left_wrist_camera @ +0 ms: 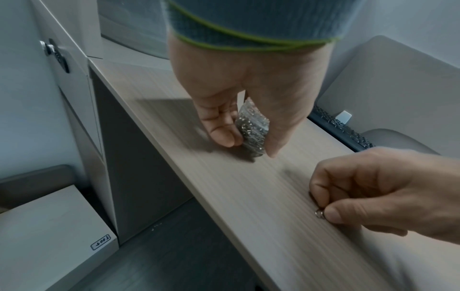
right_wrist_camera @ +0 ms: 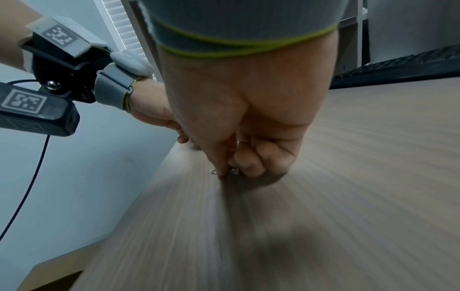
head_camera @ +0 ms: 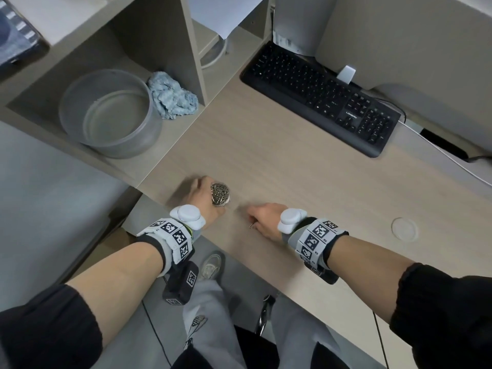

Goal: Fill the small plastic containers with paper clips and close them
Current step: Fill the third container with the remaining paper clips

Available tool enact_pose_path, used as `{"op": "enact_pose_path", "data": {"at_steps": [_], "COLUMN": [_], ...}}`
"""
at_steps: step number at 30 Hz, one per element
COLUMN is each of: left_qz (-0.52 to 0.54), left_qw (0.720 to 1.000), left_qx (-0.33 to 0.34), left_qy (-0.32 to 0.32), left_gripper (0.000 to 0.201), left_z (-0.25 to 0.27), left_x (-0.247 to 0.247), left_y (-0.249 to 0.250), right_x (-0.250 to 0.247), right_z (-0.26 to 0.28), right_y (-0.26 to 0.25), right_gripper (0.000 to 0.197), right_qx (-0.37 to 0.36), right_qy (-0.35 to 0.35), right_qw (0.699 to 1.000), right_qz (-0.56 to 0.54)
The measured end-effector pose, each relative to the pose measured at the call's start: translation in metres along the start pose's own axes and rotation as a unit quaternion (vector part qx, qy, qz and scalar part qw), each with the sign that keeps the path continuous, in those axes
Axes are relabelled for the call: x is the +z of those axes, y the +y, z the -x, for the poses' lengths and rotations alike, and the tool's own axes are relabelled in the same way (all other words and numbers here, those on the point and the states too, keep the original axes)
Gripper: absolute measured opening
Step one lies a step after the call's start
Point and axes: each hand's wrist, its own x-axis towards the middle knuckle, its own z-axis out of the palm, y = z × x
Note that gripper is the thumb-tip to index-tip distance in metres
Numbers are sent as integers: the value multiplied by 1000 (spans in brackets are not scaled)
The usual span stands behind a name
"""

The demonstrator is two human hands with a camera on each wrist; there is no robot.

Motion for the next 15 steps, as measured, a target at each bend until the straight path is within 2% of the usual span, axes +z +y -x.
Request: {"op": "enact_pose_path", "data": {"at_steps": [5,10,14,15], "left_qz": [9,20,28,31], "left_qw": [1000,1000,999,999], "left_qx": [12,19,30,35], "left_qy": [0,-2,-1,-3], "left_gripper": [68,66,63,64], "left_z": [3,0,-3,-4], "left_x": [2,4,5,6], "left_y": [-1,-1,0,0], "right_x": [2,1,5,4], "right_z": [-8,3,7,9], "right_y": [1,3,2,3], "right_gripper": [27,20,27,23], "right_qx": [38,20,5,2], "right_qy": [-34,-33,-38,-42], "right_qw": [998,998,998,998], "right_qz": [47,46,46,44]}}
